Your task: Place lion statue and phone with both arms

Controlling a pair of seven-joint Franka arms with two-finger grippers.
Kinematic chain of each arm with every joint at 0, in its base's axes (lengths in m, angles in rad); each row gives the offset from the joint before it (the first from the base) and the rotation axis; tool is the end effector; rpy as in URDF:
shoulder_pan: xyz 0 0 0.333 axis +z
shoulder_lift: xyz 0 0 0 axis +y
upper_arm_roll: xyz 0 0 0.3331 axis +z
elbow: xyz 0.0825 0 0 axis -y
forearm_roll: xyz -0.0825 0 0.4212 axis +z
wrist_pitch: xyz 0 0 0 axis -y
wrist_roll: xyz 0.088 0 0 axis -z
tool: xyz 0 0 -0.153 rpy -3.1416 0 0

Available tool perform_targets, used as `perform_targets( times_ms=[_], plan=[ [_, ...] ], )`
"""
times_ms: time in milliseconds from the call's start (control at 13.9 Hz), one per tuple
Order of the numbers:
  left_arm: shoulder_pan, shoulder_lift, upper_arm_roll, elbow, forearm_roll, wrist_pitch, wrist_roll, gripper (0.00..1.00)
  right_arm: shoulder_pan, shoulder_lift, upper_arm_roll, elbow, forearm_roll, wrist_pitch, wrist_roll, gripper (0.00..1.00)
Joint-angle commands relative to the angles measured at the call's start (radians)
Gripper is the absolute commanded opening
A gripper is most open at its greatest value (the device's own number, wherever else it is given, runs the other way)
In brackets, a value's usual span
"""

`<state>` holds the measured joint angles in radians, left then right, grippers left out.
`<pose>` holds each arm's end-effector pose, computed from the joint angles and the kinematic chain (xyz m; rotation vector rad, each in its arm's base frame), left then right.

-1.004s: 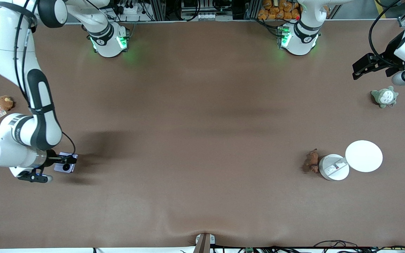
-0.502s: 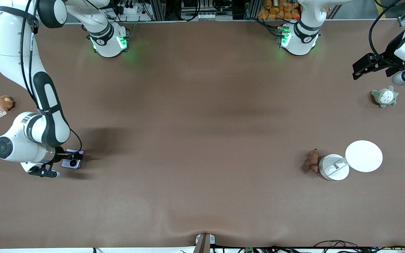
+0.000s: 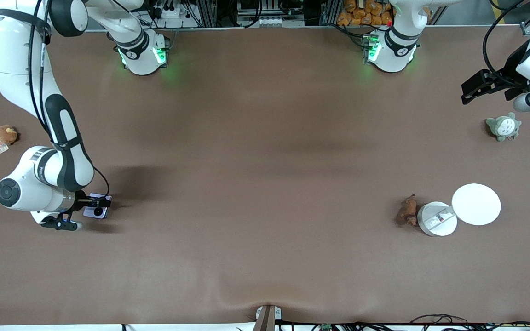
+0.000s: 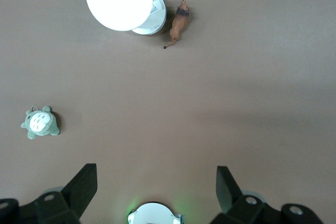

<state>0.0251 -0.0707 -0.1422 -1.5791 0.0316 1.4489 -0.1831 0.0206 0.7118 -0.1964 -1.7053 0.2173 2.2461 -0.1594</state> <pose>0.5494 -0.0622 0.6215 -3.0886 -0.1075 0.0824 0.6774 -0.1023 0.1124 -3.0749 0.1984 0.2232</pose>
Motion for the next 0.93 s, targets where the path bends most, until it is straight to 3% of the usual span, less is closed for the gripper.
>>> perform_targets(
  times_ms=[0, 287, 861],
  plan=[
    [0.009, -0.017, -0.001, -0.002, -0.022, -0.001, 0.013, 1.00, -0.001, -0.023, 0.012, -0.024, 0.013, 0.010, -0.006, 1.00],
    [0.009, -0.017, -0.001, -0.004, -0.024, -0.001, 0.013, 1.00, 0.009, -0.029, 0.014, 0.028, 0.013, -0.023, 0.005, 1.00],
    [0.009, -0.015, -0.001, -0.005, -0.024, -0.001, 0.013, 1.00, 0.004, -0.031, 0.008, 0.431, -0.001, -0.503, 0.006, 1.00]
  ],
)
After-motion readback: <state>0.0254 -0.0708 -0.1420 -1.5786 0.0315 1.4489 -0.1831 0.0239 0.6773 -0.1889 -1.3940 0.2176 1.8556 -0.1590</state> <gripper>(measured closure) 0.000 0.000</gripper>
